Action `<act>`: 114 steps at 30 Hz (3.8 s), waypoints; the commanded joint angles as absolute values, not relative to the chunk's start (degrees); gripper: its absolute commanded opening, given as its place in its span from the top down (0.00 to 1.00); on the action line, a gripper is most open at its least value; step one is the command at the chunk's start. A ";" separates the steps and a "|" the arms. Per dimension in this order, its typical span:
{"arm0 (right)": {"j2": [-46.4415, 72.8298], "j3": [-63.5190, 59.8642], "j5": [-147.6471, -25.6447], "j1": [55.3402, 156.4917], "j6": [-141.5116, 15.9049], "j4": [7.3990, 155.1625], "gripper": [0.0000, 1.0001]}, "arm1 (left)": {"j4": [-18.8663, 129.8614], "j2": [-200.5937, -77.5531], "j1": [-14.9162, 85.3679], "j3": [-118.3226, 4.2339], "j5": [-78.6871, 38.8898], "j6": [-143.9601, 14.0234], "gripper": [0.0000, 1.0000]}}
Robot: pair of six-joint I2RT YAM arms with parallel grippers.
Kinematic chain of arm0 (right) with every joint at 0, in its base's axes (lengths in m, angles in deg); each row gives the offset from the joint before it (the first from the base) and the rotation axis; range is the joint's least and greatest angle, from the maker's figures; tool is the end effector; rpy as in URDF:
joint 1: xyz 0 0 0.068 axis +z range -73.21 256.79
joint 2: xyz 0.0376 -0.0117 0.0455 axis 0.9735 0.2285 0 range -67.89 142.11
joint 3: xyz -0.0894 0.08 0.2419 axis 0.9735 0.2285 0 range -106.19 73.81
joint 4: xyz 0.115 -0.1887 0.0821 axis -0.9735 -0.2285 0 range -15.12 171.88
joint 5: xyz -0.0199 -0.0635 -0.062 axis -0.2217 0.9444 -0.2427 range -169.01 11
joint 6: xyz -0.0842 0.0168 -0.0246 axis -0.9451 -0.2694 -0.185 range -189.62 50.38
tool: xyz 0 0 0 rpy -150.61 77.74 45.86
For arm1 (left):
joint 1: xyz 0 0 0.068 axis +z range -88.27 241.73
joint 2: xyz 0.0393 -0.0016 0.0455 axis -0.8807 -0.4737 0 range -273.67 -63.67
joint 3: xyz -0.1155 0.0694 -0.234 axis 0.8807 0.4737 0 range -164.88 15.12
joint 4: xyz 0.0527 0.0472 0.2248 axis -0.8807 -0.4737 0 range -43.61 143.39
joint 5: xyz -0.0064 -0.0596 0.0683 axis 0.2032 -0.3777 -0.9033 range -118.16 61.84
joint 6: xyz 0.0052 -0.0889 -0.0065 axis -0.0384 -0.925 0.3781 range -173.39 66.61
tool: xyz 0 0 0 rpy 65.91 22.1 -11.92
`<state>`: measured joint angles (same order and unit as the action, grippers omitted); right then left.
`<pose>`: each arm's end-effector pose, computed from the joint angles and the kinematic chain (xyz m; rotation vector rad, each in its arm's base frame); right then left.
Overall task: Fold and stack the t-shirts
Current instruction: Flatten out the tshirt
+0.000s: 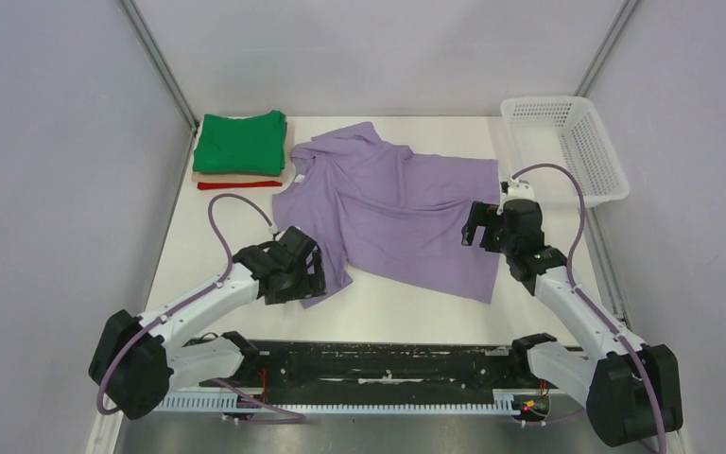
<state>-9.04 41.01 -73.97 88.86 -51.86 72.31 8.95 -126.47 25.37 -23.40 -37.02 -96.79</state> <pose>0.2275 0.0417 0.2061 0.1585 2.1908 0.1969 0.1512 -0.0962 0.1689 -0.2092 2.7464 -0.1678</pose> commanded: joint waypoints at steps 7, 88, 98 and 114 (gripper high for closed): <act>-10.63 41.94 -72.53 88.52 -53.98 71.73 0.02 | 20.78 -136.70 24.80 -21.06 -38.06 -99.30 0.18; -8.92 49.99 -65.71 96.97 -37.32 52.23 0.48 | 12.52 -127.16 20.72 -18.88 -41.32 -101.38 0.98; -7.69 50.80 -62.39 100.72 -32.91 46.97 0.54 | 12.44 -124.41 20.77 -17.79 -41.62 -102.00 0.98; -9.22 47.34 -60.04 104.03 -29.83 40.11 0.51 | 12.50 -122.82 20.77 -17.81 -41.09 -101.46 0.98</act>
<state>-9.63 48.62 -60.83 103.23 -31.01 46.72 12.73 -124.24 21.08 -18.20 -40.13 -101.79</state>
